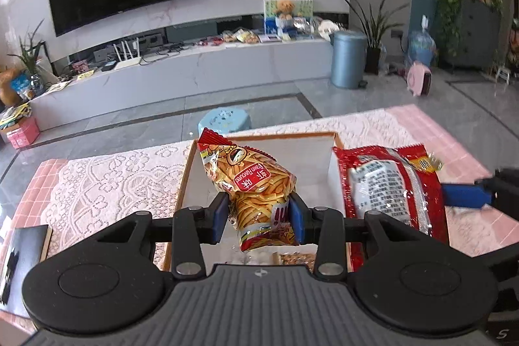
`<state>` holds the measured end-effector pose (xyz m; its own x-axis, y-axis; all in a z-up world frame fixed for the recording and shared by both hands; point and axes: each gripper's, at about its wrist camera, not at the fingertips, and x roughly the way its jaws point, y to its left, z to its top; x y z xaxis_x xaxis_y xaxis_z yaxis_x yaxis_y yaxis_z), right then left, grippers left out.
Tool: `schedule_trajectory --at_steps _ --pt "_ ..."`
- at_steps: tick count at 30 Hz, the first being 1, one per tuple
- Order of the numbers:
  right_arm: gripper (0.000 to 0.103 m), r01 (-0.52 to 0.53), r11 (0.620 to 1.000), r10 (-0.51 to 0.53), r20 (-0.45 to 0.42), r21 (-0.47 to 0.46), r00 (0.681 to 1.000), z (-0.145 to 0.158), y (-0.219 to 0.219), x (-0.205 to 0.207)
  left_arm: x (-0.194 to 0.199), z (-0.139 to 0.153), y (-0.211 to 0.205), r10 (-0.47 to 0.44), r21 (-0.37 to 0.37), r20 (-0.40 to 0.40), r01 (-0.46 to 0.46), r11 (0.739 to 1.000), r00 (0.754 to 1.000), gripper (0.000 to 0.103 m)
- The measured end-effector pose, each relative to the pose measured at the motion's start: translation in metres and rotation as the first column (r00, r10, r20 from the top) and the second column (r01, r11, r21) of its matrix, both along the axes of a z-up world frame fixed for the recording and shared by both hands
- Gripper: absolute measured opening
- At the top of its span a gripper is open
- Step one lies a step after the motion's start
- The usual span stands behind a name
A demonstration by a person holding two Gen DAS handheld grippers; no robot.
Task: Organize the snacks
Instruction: 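Carry both packets over the orange box and lower them inside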
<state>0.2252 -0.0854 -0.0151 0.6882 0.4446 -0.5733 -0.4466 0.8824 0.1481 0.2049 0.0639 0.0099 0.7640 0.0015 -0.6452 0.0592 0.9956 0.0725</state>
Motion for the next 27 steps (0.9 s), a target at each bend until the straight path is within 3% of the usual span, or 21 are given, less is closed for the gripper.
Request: schedule_trajectory --at_steps 8,13,21,27 --pt "0.075 -0.064 0.998 0.062 -0.059 -0.028 0.996 -0.022 0.018 0.042 0.024 -0.024 0.021 -0.060 -0.012 -0.079 0.060 0.998 0.995 0.044" --pt "0.075 -0.136 0.988 0.131 -0.076 -0.075 0.989 -0.037 0.035 0.063 0.042 -0.041 0.030 -0.090 0.024 -0.130 0.094 0.995 0.987 0.044" --pt "0.075 -0.204 0.954 0.181 -0.121 -0.221 0.976 -0.063 0.066 0.099 0.058 -0.067 0.025 -0.152 0.177 -0.213 0.191 0.965 0.965 0.044" --pt "0.075 -0.234 0.925 0.196 -0.153 -0.299 0.969 -0.079 0.079 0.122 0.073 -0.079 0.029 -0.179 0.210 -0.251 0.234 0.949 0.951 0.044"
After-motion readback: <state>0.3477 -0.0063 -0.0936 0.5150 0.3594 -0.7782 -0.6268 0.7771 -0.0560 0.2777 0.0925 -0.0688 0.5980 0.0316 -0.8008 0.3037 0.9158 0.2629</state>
